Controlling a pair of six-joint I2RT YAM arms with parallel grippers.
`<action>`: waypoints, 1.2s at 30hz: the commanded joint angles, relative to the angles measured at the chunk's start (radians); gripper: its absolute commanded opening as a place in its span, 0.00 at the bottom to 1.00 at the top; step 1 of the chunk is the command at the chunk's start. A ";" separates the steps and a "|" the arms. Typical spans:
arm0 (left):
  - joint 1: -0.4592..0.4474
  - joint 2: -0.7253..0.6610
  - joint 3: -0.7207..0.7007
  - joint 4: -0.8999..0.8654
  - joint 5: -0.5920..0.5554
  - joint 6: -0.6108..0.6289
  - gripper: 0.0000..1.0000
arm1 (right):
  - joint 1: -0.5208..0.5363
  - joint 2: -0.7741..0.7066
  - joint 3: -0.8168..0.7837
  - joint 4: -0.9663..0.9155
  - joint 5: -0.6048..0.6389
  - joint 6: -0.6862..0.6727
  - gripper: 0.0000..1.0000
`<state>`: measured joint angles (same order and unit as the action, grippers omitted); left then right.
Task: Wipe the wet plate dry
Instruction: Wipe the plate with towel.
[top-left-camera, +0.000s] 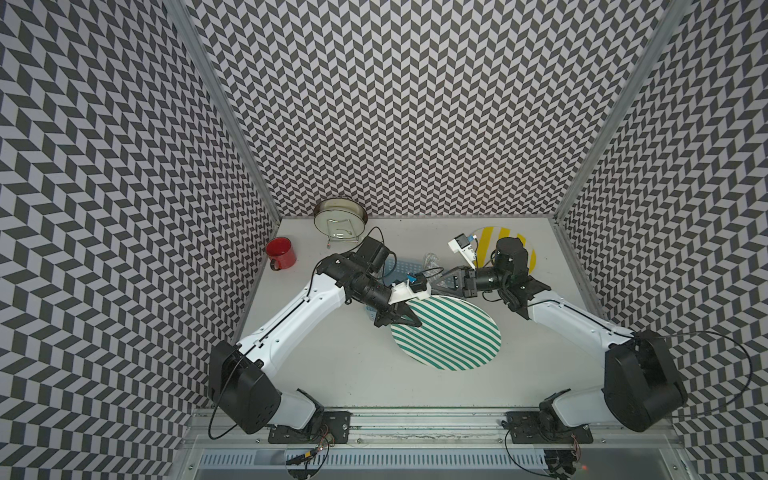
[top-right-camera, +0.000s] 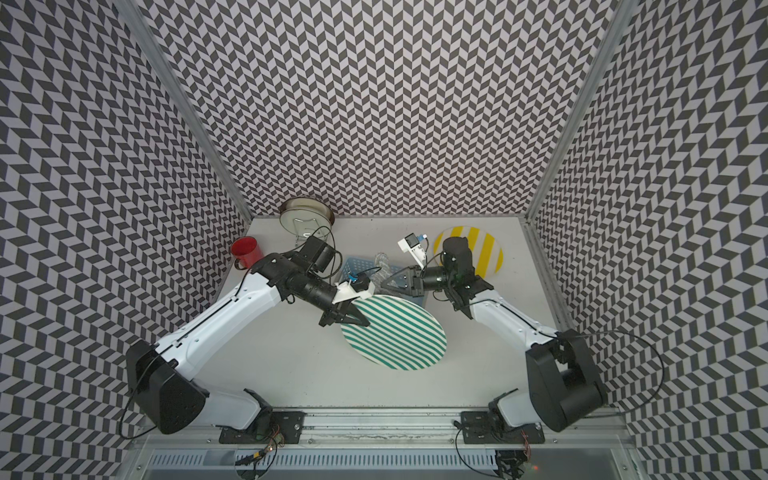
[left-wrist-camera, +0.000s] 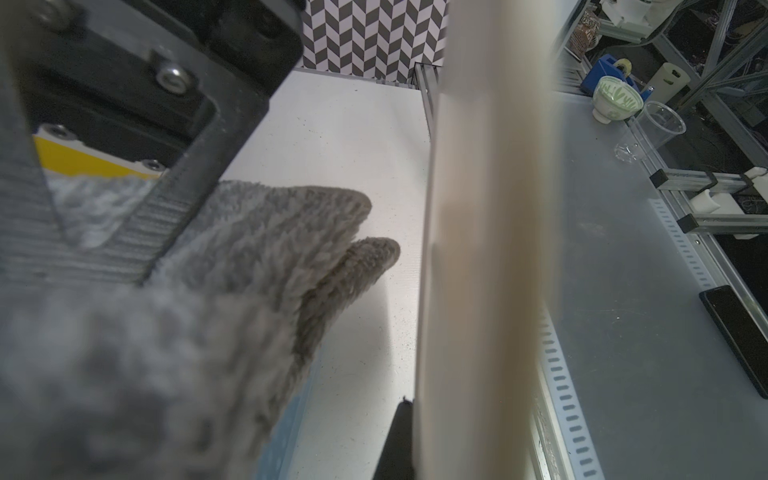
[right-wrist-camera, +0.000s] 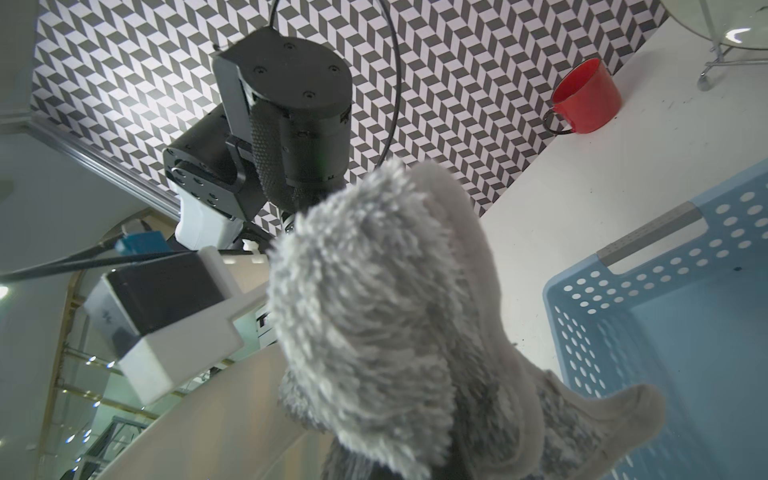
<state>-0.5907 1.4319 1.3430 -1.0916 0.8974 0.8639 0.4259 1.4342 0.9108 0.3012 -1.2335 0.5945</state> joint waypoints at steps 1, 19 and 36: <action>-0.016 0.002 0.036 -0.018 0.030 0.021 0.00 | 0.029 0.003 0.047 0.046 -0.068 -0.014 0.00; -0.034 0.015 0.090 0.018 -0.018 -0.012 0.00 | 0.098 0.017 0.064 -0.062 -0.085 -0.120 0.00; 0.066 -0.002 0.119 0.022 -0.064 -0.013 0.00 | 0.075 -0.067 0.032 -0.057 -0.071 -0.126 0.00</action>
<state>-0.5644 1.4471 1.4220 -1.0996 0.8288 0.8581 0.4992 1.4086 0.9573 0.2108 -1.2736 0.4725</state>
